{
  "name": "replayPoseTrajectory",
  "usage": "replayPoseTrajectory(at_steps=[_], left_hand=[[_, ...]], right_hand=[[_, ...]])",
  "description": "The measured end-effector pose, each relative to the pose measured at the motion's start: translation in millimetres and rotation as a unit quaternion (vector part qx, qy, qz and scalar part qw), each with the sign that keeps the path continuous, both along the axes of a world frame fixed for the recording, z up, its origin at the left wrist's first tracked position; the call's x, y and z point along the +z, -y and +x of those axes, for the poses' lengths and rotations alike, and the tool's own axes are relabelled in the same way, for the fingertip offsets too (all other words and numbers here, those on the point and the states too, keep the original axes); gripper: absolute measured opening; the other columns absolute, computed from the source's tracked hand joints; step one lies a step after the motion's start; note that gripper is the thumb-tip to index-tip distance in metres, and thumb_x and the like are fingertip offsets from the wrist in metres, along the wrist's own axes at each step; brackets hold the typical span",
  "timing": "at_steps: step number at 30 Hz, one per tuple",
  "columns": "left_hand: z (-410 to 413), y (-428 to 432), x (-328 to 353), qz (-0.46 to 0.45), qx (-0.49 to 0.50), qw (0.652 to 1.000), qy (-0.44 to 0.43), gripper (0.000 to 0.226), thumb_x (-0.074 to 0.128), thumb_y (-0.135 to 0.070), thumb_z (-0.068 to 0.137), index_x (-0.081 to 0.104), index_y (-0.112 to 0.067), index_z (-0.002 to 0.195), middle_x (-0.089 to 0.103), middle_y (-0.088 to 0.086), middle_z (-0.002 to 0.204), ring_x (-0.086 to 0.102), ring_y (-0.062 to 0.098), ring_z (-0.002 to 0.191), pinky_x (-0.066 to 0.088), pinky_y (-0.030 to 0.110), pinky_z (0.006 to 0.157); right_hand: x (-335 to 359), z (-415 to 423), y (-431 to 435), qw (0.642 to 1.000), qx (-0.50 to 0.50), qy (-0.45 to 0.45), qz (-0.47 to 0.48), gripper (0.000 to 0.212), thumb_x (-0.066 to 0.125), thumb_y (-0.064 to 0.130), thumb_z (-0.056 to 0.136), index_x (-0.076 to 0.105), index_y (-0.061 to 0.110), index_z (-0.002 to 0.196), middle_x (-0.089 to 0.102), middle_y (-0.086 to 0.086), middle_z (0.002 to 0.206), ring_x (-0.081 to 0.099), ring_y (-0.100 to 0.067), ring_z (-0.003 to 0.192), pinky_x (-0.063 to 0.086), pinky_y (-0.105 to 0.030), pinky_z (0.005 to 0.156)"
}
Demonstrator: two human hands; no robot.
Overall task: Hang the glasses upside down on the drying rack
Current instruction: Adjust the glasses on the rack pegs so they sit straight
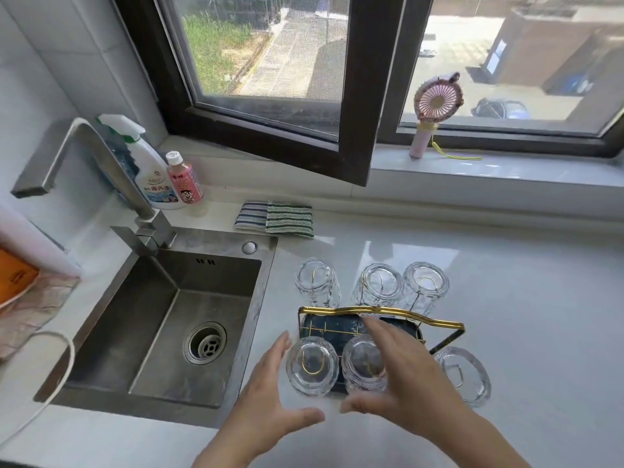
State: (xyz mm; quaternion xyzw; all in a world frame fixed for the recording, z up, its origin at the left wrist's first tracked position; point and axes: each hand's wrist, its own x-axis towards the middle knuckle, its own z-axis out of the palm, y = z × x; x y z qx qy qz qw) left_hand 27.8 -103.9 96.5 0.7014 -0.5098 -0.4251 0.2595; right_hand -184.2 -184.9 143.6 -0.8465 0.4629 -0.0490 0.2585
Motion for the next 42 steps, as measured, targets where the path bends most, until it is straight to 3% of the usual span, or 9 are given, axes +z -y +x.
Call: replayPoseTrajectory(at_steps=[4, 8, 10, 14, 16, 20, 29, 35, 42], left_hand=[[-12, -15, 18, -0.131, 0.023, 0.988, 0.081, 0.113, 0.068, -0.073, 0.046, 0.011, -0.044, 0.139, 0.011, -0.033, 0.143, 0.011, -0.001, 0.137, 0.022, 0.032, 0.111], [-41, -25, 32, -0.361, 0.03, 0.924, 0.118, 0.084, 0.051, -0.07, 0.073, 0.04, -0.01, 0.131, 0.041, -0.005, 0.138, 0.034, 0.011, 0.134, 0.027, 0.02, 0.109], [-54, -23, 33, -0.384, -0.004, 0.914, 0.132, 0.077, 0.048, -0.065, 0.078, 0.041, -0.008, 0.129, 0.045, 0.0, 0.135, 0.039, 0.017, 0.131, 0.031, 0.026, 0.108], [-58, -10, 29, -0.327, -0.065, 0.916, 0.223, 0.082, 0.061, -0.059, 0.067, 0.04, -0.009, 0.128, 0.054, 0.005, 0.131, 0.04, 0.02, 0.128, 0.017, 0.035, 0.11], [-55, 0, 26, -0.277, -0.103, 0.908, 0.297, 0.091, 0.07, -0.06, 0.059, 0.044, -0.008, 0.128, 0.057, 0.006, 0.128, 0.048, 0.025, 0.125, 0.012, 0.036, 0.109], [-54, 21, 32, -0.214, -0.156, 0.884, 0.385, 0.092, 0.076, -0.066, 0.046, 0.06, -0.013, 0.118, 0.067, -0.002, 0.115, 0.06, 0.018, 0.112, 0.024, 0.046, 0.112], [-55, 40, 38, -0.182, -0.215, 0.882, 0.378, 0.087, 0.065, -0.071, 0.052, 0.06, -0.017, 0.119, 0.067, -0.005, 0.111, 0.059, 0.015, 0.111, -0.007, 0.045, 0.113], [-53, 40, 39, -0.23, -0.199, 0.874, 0.378, 0.068, 0.076, -0.065, 0.046, 0.069, -0.023, 0.098, 0.072, -0.013, 0.088, 0.067, 0.01, 0.092, 0.022, 0.058, 0.101], [-52, 39, 40, -0.199, -0.204, 0.892, 0.351, 0.065, 0.072, -0.063, 0.056, 0.066, -0.025, 0.107, 0.071, -0.012, 0.099, 0.062, 0.01, 0.104, 0.01, 0.057, 0.107]], right_hand=[[-1, -23, -10, 0.999, -0.04, 0.013, -0.004, 0.119, 0.055, 0.086, 0.052, 0.012, 0.027, 0.146, 0.029, 0.011, 0.15, 0.029, -0.01, 0.135, 0.027, -0.026, 0.106], [-8, -22, -13, 0.989, -0.058, -0.044, -0.126, 0.107, 0.061, 0.081, 0.053, 0.044, 0.014, 0.135, 0.062, -0.001, 0.125, 0.055, -0.023, 0.116, 0.037, -0.04, 0.1], [-9, -15, -10, 0.99, -0.058, -0.067, -0.111, 0.115, 0.051, 0.087, 0.051, 0.038, 0.014, 0.139, 0.06, 0.001, 0.126, 0.051, -0.022, 0.119, 0.029, -0.04, 0.105], [-10, -9, -3, 0.989, -0.044, -0.116, -0.08, 0.109, 0.044, 0.087, 0.055, 0.025, 0.024, 0.142, 0.056, 0.009, 0.125, 0.042, -0.016, 0.12, 0.011, -0.032, 0.106], [-9, -10, -1, 0.99, -0.043, -0.113, -0.076, 0.098, 0.049, 0.083, 0.056, 0.033, 0.028, 0.136, 0.058, 0.012, 0.122, 0.043, -0.015, 0.117, 0.013, -0.031, 0.102], [-7, -18, -3, 0.992, -0.053, -0.075, -0.091, 0.094, 0.052, 0.081, 0.051, 0.047, 0.027, 0.127, 0.065, 0.01, 0.112, 0.05, -0.016, 0.111, 0.022, -0.035, 0.1], [-10, -27, -3, 0.993, -0.058, -0.063, -0.081, 0.103, 0.05, 0.086, 0.048, 0.045, 0.025, 0.131, 0.063, 0.009, 0.121, 0.048, -0.014, 0.116, 0.02, -0.032, 0.101], [-15, -27, -3, 0.993, -0.048, -0.06, -0.085, 0.101, 0.051, 0.088, 0.045, 0.049, 0.027, 0.125, 0.066, 0.013, 0.113, 0.052, -0.012, 0.113, 0.024, -0.034, 0.1], [-13, -27, -5, 0.993, -0.046, -0.057, -0.093, 0.098, 0.051, 0.088, 0.044, 0.054, 0.026, 0.119, 0.069, 0.014, 0.105, 0.056, -0.012, 0.107, 0.028, -0.035, 0.099]])
